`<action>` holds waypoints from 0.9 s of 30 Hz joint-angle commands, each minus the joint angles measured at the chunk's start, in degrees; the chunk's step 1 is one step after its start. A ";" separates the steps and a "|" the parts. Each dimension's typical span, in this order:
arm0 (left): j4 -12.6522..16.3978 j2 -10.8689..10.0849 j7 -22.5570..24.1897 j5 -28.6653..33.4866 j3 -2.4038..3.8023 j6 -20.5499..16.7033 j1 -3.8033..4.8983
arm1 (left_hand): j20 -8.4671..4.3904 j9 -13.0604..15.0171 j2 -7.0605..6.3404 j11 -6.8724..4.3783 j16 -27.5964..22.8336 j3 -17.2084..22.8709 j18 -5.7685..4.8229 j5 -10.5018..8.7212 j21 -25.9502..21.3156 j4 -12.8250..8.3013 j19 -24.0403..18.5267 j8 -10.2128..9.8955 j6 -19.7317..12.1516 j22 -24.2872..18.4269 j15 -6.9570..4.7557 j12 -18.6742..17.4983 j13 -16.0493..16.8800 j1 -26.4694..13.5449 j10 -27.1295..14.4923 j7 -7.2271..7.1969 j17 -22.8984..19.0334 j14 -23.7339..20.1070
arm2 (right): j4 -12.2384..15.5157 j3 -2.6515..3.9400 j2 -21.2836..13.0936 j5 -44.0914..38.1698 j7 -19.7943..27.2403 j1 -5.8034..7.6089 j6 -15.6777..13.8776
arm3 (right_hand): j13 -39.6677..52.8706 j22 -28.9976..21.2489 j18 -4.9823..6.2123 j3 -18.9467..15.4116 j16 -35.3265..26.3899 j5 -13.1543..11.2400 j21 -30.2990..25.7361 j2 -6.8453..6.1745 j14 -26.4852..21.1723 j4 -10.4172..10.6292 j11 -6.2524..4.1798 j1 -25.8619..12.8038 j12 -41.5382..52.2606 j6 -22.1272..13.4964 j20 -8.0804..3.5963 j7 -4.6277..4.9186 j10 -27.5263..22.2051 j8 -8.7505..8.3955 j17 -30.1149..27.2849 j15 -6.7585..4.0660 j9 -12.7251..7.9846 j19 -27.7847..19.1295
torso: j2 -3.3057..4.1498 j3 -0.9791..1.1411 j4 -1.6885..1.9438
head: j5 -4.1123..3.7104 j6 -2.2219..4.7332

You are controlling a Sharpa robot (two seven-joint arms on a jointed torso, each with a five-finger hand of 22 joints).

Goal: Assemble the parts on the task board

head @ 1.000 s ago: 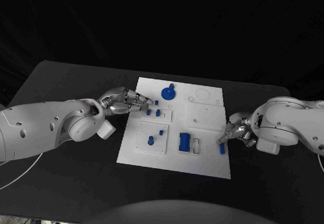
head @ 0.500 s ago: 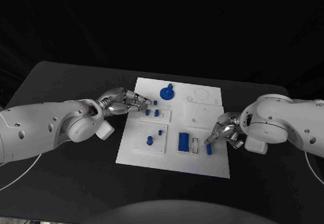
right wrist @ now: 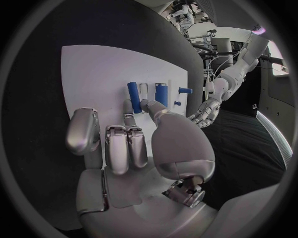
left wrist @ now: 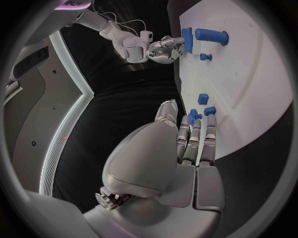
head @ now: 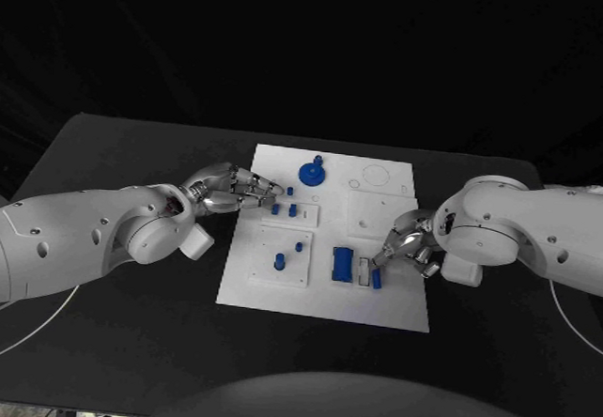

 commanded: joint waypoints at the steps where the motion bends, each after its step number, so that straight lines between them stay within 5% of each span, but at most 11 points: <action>1: 0.21 0.23 0.19 0.12 0.02 1.40 -0.08 | 0.00 0.09 -0.24 0.06 0.18 0.10 -1.02 0.34 0.34 0.03 0.55 0.32 0.23 -0.09 0.09 -0.04 0.05 0.52 0.41 0.23 0.09 0.45 | -0.36 -0.03 0.34 1.29 0.43 -0.12 -0.60 | 15.10 6.80 0.83 0.46 -0.25 -0.23 -0.40 0.02 4.85 0.02 0.10 -0.54 0.22 -0.31 -0.24 -0.25 6.16 -0.07 10.36 -0.33 -0.05 0.01 | 0.04 -0.05 -0.10 | 0.23 0.00; 27: 0.23 0.19 -0.12 0.11 0.02 1.60 -0.10 | 0.00 0.09 -0.24 0.06 0.18 0.10 -1.02 0.34 0.34 0.03 0.55 0.32 0.23 -0.09 0.09 -0.04 0.05 0.52 0.41 0.23 0.09 0.45 | -0.66 0.00 0.80 4.11 1.13 -0.10 -0.90 | 15.10 6.63 0.92 0.66 -0.40 -0.90 -1.02 0.33 4.81 0.26 0.15 -1.41 0.22 -0.40 -0.17 -0.25 6.16 0.03 10.16 -0.25 0.49 -0.07 | -0.01 -0.05 -0.07 | 0.52 0.00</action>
